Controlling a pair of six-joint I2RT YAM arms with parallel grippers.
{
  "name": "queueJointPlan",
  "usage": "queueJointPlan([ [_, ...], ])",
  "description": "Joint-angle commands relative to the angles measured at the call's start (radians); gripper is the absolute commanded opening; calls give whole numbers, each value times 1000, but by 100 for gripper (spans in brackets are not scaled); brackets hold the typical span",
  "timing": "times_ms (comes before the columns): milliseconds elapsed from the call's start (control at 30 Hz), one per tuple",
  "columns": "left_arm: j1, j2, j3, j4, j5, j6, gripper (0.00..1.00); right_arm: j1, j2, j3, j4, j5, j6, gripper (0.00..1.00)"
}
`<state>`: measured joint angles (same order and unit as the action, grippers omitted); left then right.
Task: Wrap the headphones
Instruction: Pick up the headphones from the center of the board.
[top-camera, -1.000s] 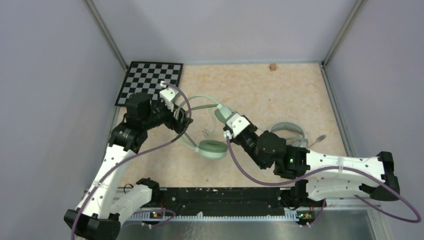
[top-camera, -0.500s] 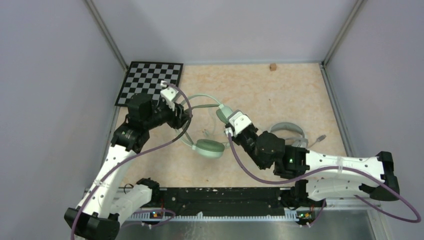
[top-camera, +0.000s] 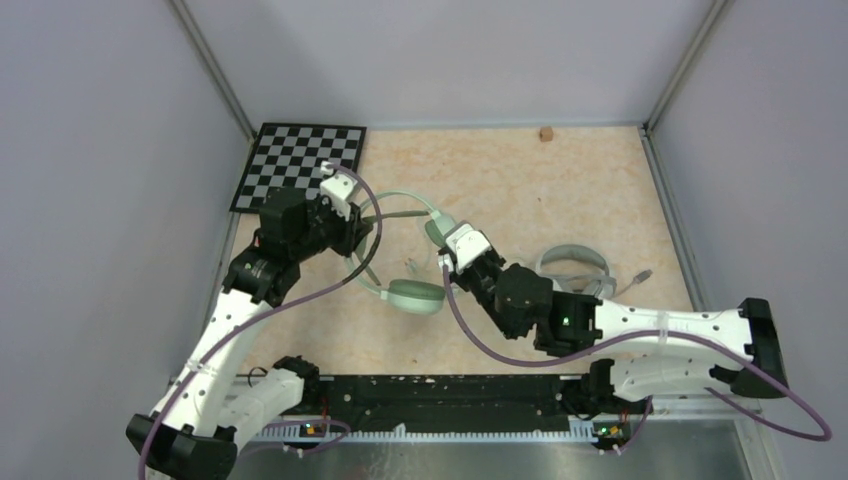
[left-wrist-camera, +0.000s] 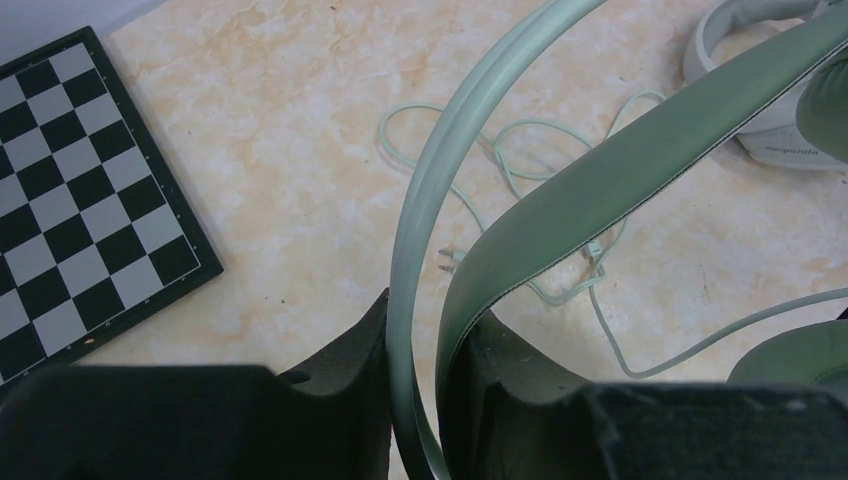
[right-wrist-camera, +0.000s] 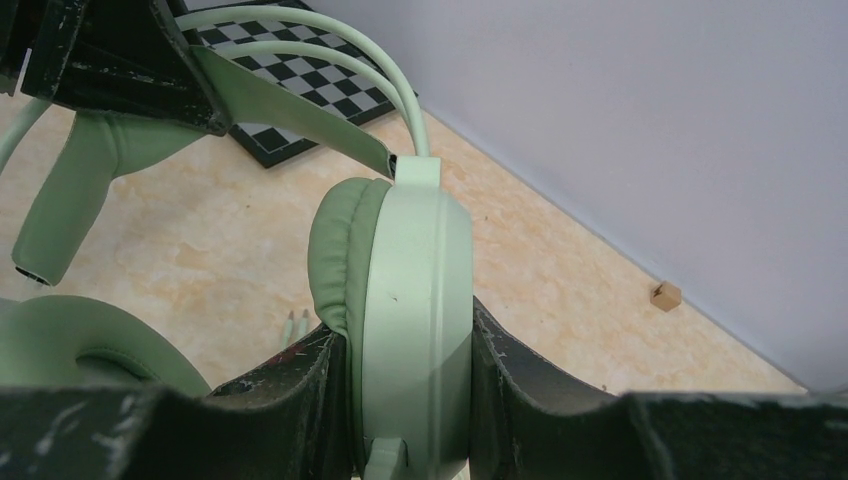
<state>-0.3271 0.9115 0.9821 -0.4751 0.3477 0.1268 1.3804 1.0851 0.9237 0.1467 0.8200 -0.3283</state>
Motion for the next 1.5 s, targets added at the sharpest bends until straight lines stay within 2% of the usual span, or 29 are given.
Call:
queueJointPlan([
  [0, -17, -4, 39, 6, -15, 24, 30, 1, 21, 57, 118, -15, 17, 0],
  [67, -26, 11, 45, 2, -20, 21, 33, 2, 38, 68, 126, -18, 15, 0],
  [167, -41, 29, 70, -22, -51, 22, 16, 1, 64, 83, 126, -14, 7, 0],
  [300, -46, 47, 106, -74, -67, 38, 2, -40, 77, 83, 125, -32, 57, 0],
  [500, -47, 50, 119, -69, -40, 30, 0, -80, 31, 75, 44, -145, 157, 26],
  [633, -47, 56, 159, -59, -78, 5, 0, -80, -105, 41, -70, -312, 250, 56],
  [667, -46, 58, 177, -59, -92, 4, 0, -80, -151, 21, -83, -348, 270, 61],
  [800, -46, 61, 252, -54, -159, 16, 0, -80, -313, -45, -92, -516, 312, 72],
  [967, -46, 61, 328, -4, -271, -13, 0, -81, -399, -103, -84, -603, 321, 77],
  [1167, -46, 58, 432, 8, -338, -65, 0, -80, -414, -251, 103, -576, 251, 74],
  [1333, -46, 55, 501, -28, -273, -111, 0, -81, -402, -385, 290, -529, 217, 74],
  [1467, -47, 27, 505, -28, -124, -153, 0, -80, -377, -433, 391, -575, 156, 75],
])
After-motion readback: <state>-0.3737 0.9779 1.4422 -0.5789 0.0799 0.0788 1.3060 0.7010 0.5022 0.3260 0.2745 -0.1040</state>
